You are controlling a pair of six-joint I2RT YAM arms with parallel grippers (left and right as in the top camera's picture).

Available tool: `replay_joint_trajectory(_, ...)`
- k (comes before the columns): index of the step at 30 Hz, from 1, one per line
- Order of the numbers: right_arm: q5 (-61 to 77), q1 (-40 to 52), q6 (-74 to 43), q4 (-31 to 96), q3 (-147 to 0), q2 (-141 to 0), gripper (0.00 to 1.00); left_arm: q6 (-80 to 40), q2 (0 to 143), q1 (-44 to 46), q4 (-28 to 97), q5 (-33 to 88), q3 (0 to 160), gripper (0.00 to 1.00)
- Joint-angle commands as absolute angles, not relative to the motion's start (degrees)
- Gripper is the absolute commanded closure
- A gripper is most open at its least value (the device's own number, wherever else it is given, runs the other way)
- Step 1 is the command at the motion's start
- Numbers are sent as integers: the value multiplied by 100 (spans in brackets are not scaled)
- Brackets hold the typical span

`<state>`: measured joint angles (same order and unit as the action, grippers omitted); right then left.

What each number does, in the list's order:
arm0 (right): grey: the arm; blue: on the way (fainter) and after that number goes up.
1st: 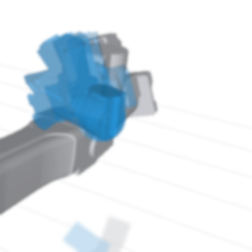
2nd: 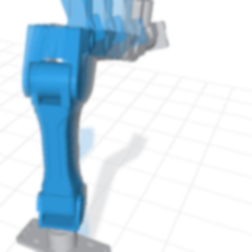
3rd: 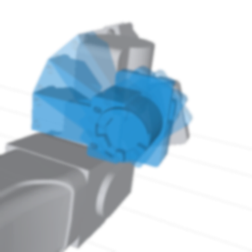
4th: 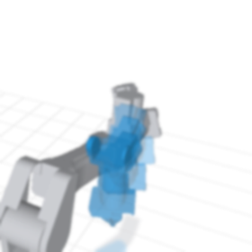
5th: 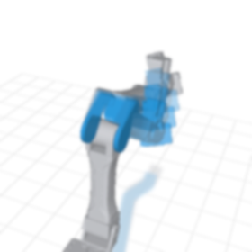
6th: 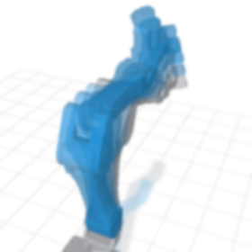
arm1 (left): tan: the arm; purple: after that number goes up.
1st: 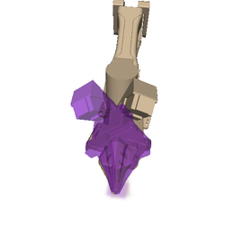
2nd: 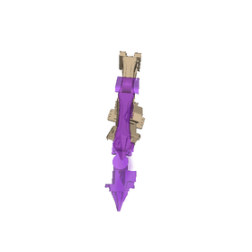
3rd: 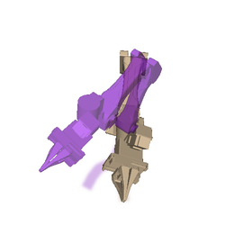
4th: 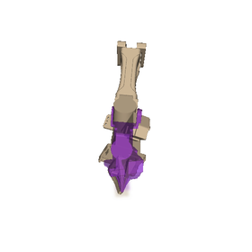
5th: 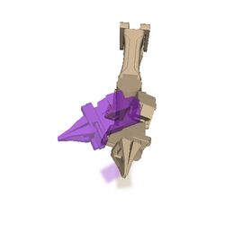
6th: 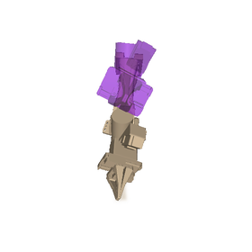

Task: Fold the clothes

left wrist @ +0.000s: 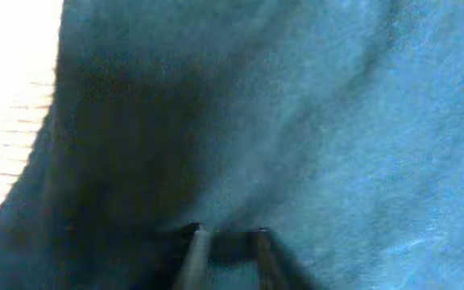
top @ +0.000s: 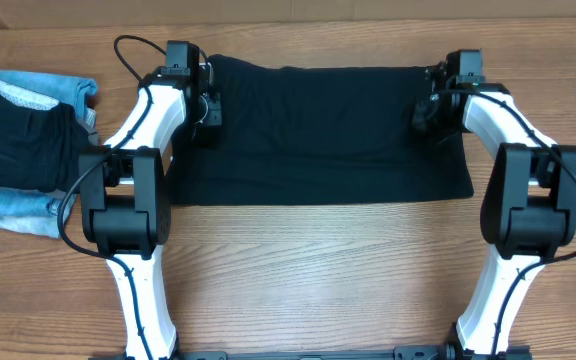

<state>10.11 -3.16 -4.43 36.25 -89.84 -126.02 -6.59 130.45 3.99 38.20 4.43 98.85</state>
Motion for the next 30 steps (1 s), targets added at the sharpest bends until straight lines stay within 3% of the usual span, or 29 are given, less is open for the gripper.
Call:
replay_joint_trajectory(1,991,-305,-403,3920,-8982,-12746,96,-572,13150,377,4130,250,9948,95)
replay_joint_trajectory(9,904,-305,-408,5118,-8982,-12742,96,-598,13146,388,5275,152,9948,96)
replay_joint_trajectory(15,910,-305,-432,5166,-8984,-12610,96,-624,12401,469,5374,152,10274,94)
replay_joint_trajectory(19,1063,-305,-471,5030,-8984,-12580,96,-604,11620,327,4908,298,10899,67)
replay_joint_trajectory(22,1063,-305,-471,5006,-8984,-12580,96,-510,11802,-78,4318,1385,10932,40)
replay_joint_trajectory(23,1063,-305,-469,5004,-8984,-12580,96,-513,11920,-209,4130,1688,10932,35)
replay_joint_trajectory(30,1061,-305,-469,5087,-8984,-12580,96,-242,13445,-414,3057,2609,10934,31)
